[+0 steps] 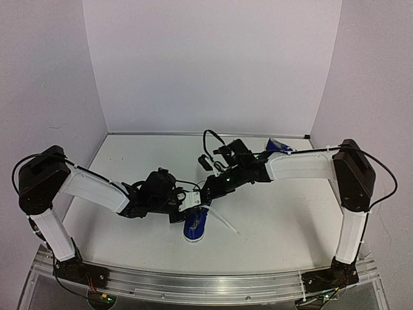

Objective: Tie the shoes

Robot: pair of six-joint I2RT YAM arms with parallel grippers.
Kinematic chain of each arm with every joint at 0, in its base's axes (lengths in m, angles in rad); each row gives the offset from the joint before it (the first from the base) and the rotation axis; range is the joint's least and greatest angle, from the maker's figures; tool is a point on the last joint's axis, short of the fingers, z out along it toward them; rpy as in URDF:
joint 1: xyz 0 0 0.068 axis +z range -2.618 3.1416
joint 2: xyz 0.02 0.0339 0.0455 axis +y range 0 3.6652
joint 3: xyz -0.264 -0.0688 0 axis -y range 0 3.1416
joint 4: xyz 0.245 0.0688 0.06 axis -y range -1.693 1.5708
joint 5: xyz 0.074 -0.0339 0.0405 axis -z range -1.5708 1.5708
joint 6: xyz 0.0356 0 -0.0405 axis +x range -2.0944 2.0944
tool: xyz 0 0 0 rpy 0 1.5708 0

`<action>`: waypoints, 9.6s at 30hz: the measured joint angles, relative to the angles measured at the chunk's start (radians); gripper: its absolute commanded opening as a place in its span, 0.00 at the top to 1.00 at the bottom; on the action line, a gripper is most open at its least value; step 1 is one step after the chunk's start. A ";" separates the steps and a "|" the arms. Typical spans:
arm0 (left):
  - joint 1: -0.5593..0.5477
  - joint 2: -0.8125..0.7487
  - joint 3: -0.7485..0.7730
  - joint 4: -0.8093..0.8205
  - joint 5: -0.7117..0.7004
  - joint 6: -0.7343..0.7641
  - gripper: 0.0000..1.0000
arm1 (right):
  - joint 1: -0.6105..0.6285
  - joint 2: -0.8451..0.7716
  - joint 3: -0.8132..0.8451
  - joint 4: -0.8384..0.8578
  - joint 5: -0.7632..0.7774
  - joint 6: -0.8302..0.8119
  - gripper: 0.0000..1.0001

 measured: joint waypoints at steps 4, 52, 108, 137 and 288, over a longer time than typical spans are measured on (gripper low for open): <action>0.000 0.011 0.000 0.013 -0.013 -0.001 0.88 | -0.005 0.000 0.000 0.000 -0.005 0.000 1.00; 0.000 0.038 -0.002 0.050 -0.039 -0.024 0.94 | -0.015 0.000 0.000 0.000 -0.014 0.000 1.00; 0.057 0.114 -0.081 0.398 0.078 -0.398 1.00 | -0.015 -0.026 -0.103 0.145 -0.066 0.107 1.00; 0.099 0.259 -0.136 0.786 0.217 -0.624 1.00 | -0.017 -0.037 -0.187 0.271 -0.196 0.172 0.88; 0.117 0.002 -0.144 0.354 0.454 -0.598 1.00 | -0.077 0.074 -0.110 0.291 -0.227 0.190 1.00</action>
